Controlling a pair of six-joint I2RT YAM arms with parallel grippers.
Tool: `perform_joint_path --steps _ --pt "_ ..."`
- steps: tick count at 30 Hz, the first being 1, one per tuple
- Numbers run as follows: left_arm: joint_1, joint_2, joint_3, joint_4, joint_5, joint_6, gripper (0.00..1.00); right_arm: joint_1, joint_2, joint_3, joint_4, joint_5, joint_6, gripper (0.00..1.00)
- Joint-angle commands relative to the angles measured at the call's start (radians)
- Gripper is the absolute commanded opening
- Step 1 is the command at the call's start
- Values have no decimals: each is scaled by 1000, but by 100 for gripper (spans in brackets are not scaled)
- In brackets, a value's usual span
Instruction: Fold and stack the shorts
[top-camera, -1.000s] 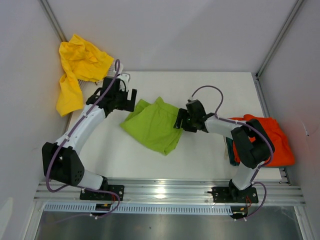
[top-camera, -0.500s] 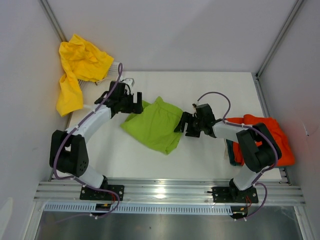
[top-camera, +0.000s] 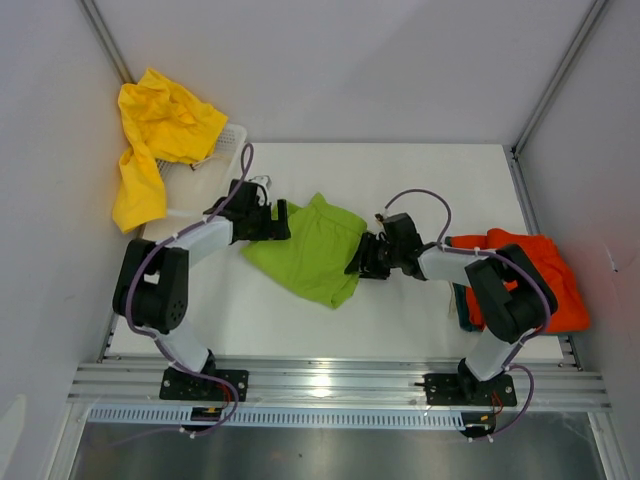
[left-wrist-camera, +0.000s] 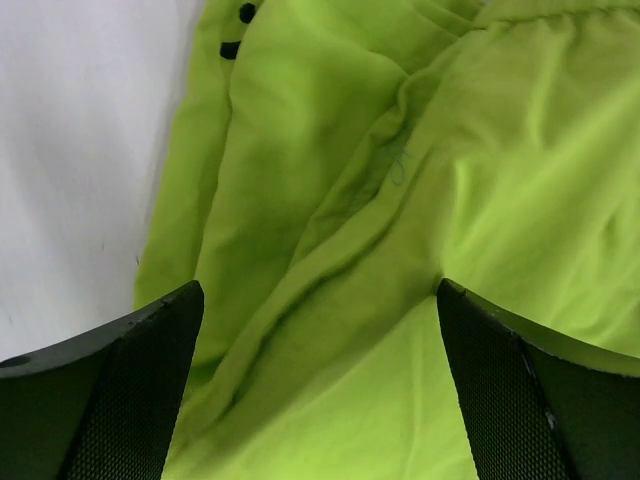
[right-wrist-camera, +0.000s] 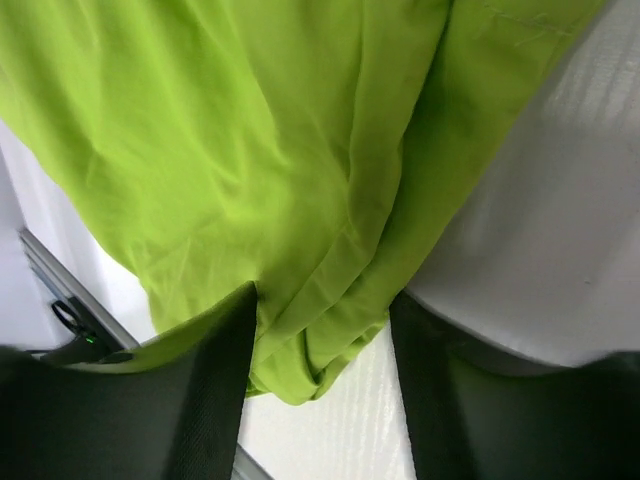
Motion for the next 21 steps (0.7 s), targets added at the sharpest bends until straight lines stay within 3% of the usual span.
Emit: perform_joint_path --steps 1,3,7,13,21 --pt "39 85 67 27 -5 -24 99 19 30 -1 16 4 4 44" --pt "50 144 89 5 14 -39 99 23 38 3 13 4 4 33" --pt "78 137 28 80 40 -82 97 20 46 20 -13 25 -8 1" --pt "96 128 -10 92 104 -104 78 -7 44 43 -65 58 -24 0" --pt "64 -102 -302 250 114 -165 75 -83 95 195 -217 64 -117 0"
